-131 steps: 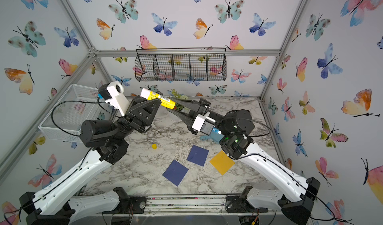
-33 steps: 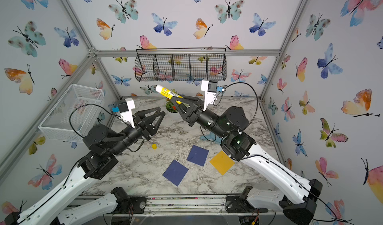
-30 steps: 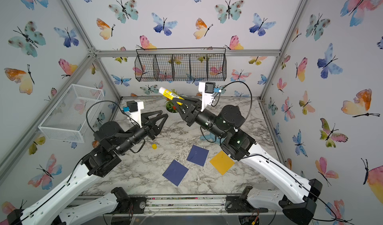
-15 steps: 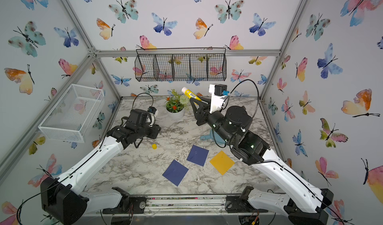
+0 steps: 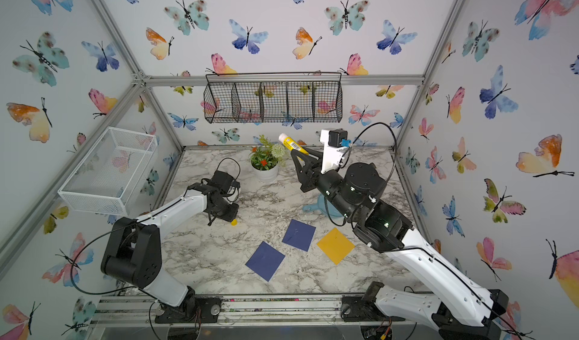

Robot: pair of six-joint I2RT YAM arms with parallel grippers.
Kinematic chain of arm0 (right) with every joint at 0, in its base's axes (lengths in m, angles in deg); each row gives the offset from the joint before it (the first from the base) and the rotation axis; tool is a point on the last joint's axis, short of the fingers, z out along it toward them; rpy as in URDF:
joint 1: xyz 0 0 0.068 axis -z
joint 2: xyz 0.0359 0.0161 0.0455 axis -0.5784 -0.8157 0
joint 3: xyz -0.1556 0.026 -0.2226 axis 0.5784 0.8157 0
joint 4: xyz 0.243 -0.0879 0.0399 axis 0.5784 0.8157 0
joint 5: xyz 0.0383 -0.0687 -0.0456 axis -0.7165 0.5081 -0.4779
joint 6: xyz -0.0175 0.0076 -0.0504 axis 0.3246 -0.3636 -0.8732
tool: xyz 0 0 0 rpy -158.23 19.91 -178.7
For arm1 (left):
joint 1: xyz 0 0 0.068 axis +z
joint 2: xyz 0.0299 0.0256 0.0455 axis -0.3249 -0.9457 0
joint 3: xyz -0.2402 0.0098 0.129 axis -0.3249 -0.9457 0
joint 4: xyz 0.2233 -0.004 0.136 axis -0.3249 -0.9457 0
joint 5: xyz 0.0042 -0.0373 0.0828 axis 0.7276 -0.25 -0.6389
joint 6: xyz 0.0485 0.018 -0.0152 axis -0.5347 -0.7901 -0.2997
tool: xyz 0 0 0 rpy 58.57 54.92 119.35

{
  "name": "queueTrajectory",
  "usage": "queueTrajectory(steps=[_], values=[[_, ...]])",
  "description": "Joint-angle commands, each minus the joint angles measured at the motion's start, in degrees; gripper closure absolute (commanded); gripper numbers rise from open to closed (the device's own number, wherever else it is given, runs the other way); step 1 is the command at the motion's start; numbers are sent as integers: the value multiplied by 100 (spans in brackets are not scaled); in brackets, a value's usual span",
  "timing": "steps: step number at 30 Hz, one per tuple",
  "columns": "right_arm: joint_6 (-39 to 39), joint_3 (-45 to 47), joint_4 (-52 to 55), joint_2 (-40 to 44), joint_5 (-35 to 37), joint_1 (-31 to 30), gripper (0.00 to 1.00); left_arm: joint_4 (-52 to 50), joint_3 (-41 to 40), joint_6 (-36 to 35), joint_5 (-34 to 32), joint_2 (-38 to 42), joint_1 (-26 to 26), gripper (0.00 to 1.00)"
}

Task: Seal the envelope with a glue stick
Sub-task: Pick up the lid from the center of the board.

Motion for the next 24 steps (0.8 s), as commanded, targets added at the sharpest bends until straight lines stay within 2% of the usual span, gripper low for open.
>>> queueTrajectory(steps=[1,10,24], values=[[-16,38,-45,69,42,-14,87,137,-100,-83,70,-132,18,62],[-16,33,-57,22,-8,-16,87,269,-152,-87,76,-514,18,60],[-7,-11,-42,-97,-247,-16,87,413,-157,-89,-30,-656,15,60]])
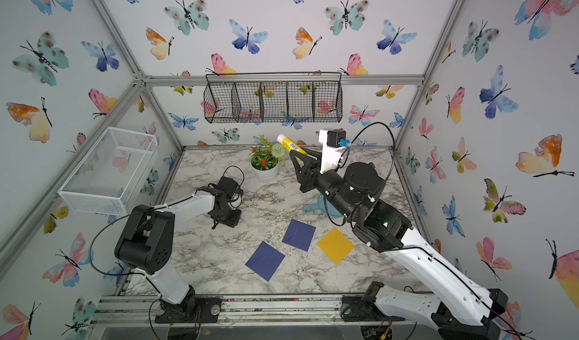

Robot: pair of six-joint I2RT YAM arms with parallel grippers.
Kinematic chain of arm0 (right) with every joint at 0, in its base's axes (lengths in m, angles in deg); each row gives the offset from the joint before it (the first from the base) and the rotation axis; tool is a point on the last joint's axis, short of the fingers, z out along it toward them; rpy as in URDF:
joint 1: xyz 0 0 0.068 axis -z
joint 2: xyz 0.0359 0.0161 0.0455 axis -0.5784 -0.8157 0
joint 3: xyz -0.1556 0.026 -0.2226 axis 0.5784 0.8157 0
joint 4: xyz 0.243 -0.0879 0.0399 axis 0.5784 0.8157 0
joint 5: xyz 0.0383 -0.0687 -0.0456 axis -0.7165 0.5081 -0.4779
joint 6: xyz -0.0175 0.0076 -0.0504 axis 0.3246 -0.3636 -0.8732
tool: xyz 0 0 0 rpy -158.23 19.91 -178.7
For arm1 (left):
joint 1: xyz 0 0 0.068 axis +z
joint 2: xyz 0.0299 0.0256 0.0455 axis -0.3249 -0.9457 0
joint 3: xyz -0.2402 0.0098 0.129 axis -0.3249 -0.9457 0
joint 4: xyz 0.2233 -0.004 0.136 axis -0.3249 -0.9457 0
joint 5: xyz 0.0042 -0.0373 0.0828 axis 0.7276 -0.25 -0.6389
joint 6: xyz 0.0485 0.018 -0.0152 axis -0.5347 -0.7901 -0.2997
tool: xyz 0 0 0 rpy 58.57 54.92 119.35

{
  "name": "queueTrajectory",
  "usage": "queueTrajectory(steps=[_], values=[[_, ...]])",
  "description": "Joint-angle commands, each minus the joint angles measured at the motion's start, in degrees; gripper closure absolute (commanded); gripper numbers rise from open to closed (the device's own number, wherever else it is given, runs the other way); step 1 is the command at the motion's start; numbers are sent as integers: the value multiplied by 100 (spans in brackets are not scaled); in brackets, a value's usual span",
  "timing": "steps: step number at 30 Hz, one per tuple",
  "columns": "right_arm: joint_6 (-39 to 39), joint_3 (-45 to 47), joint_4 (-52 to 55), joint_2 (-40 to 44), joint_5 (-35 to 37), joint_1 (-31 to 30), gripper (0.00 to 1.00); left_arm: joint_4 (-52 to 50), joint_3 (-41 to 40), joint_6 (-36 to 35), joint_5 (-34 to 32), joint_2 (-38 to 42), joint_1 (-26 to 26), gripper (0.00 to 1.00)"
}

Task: Seal the envelope with a glue stick
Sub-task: Pick up the lid from the center of the board.

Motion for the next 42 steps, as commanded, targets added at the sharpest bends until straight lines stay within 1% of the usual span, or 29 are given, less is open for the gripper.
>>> queueTrajectory(steps=[1,10,15,32,42], values=[[0,-9,-43,-43,-130,-16,87,26,20,-46,-30,1,3,60],[-7,-9,-63,-77,-130,-16,87,79,-51,-47,103,126,6,60],[-7,-18,-66,-89,-139,-16,87,79,-53,-47,104,148,-1,62],[-21,-36,-44,-104,-121,-16,87,13,-31,-43,104,204,1,62],[-2,-36,-28,-85,-139,-16,87,12,-21,-45,150,242,8,66]])
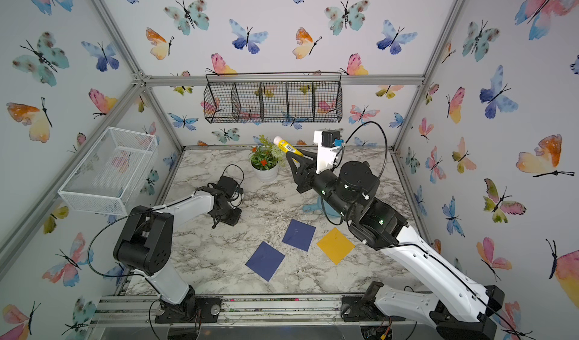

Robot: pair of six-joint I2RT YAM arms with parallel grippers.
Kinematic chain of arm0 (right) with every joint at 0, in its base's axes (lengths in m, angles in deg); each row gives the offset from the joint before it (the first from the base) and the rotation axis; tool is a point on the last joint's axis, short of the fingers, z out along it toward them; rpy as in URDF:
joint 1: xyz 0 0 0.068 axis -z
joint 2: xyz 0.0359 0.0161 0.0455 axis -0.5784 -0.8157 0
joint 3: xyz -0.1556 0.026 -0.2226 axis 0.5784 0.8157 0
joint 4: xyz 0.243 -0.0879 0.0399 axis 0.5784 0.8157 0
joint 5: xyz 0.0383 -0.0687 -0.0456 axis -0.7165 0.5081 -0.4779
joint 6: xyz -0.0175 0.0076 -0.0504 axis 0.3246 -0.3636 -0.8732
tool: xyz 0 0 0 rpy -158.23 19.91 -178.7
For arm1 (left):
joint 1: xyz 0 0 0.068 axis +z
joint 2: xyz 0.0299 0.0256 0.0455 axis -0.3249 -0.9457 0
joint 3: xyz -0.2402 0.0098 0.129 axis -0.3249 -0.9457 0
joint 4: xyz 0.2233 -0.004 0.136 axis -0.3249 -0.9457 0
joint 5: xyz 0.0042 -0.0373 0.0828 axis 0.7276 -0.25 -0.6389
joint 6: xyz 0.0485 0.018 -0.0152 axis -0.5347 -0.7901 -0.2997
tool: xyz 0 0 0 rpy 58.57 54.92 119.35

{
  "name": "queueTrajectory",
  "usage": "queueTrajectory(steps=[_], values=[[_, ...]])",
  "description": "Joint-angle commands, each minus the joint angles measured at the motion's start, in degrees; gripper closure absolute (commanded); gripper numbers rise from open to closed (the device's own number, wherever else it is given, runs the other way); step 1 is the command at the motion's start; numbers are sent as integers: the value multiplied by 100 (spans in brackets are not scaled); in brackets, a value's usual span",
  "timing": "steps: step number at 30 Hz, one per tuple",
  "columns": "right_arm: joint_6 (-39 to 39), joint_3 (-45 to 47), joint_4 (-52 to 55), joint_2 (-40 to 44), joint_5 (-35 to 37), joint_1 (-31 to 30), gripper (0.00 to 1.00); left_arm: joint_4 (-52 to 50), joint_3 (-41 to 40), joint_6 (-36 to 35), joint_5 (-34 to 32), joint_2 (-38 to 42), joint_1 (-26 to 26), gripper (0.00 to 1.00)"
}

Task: Seal the envelope with a glue stick
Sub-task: Pick up the lid from the center of the board, then close the lid of the glue stick.

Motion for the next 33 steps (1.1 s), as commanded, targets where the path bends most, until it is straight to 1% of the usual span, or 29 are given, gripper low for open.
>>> queueTrajectory(steps=[1,8,13,17,22,25,26,28,30,33], values=[[-1,-36,-36,15,-38,-16,87,-103,-15,-30,139,184,5,66],[-7,-44,-33,17,-20,-16,87,-111,-2,-43,203,316,6,70],[-5,-46,-36,20,-22,-16,87,-103,59,-28,572,611,2,72],[-16,-44,-51,22,-20,-16,88,-6,198,-68,1235,1121,1,72],[-98,29,-201,34,-185,-16,89,384,423,-41,2367,2057,1,73],[-244,141,-464,122,-521,-16,90,740,526,72,2806,2597,11,75],[-291,213,-603,163,-631,-16,90,860,565,112,3101,2788,13,76],[-455,351,-860,268,-849,-16,92,1144,584,165,3477,3130,15,77],[-533,484,-1128,365,-1090,-16,92,1550,574,273,3877,3508,13,79],[-701,451,-1219,429,-1532,-16,92,2270,493,511,4437,4045,14,81]])
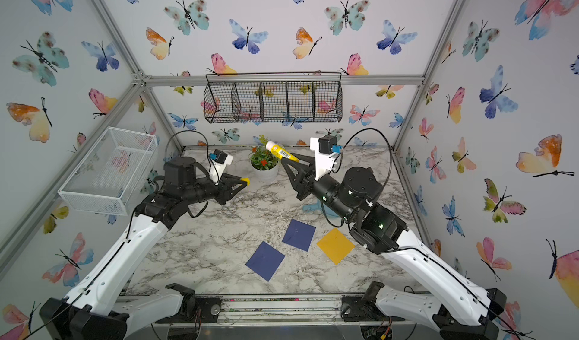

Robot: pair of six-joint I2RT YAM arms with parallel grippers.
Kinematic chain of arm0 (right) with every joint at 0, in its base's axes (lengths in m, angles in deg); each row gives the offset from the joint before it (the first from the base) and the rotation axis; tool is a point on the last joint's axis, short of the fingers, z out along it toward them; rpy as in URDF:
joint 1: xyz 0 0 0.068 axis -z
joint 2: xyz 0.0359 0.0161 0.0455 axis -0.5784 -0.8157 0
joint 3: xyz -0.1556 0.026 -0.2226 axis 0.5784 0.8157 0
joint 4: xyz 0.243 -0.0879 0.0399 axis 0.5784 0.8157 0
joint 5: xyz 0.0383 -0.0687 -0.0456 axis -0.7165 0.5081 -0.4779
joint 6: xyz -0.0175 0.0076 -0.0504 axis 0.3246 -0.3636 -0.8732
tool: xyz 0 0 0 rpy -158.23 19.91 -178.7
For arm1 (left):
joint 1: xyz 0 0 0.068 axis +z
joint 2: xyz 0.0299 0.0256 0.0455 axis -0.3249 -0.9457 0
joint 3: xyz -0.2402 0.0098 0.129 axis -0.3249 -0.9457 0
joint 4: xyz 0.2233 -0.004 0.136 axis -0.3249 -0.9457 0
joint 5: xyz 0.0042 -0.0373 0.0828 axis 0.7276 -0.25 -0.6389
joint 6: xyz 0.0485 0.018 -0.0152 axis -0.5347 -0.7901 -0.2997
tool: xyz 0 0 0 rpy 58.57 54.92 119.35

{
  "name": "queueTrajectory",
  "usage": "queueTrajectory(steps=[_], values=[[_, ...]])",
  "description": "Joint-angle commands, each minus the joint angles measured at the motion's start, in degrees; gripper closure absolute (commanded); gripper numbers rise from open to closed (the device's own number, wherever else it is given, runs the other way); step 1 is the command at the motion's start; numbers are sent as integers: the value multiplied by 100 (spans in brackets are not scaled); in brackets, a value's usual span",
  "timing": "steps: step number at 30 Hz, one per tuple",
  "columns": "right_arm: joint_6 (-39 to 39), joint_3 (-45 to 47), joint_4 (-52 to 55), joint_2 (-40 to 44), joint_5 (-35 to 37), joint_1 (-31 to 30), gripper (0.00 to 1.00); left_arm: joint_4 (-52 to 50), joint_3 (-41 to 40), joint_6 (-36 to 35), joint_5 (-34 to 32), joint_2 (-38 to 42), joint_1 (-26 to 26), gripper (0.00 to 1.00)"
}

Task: Seal the envelope with a glue stick
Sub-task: Close the lid of the glue stick.

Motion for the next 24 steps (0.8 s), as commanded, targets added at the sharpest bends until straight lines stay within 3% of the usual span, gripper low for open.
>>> queueTrajectory(steps=[1,9,15,24], values=[[-352,-33,-595,173,-777,-17,92,1106,-42,355,1170,579,15,81],[-1004,323,-1679,500,-2576,-16,86,2708,4,1058,2253,1431,6,85],[-1051,476,-2266,500,-3284,-16,89,3838,84,1799,2673,1695,-2,89],[-567,477,-3310,127,-4114,-16,95,4991,49,2182,2579,1724,-526,91]])
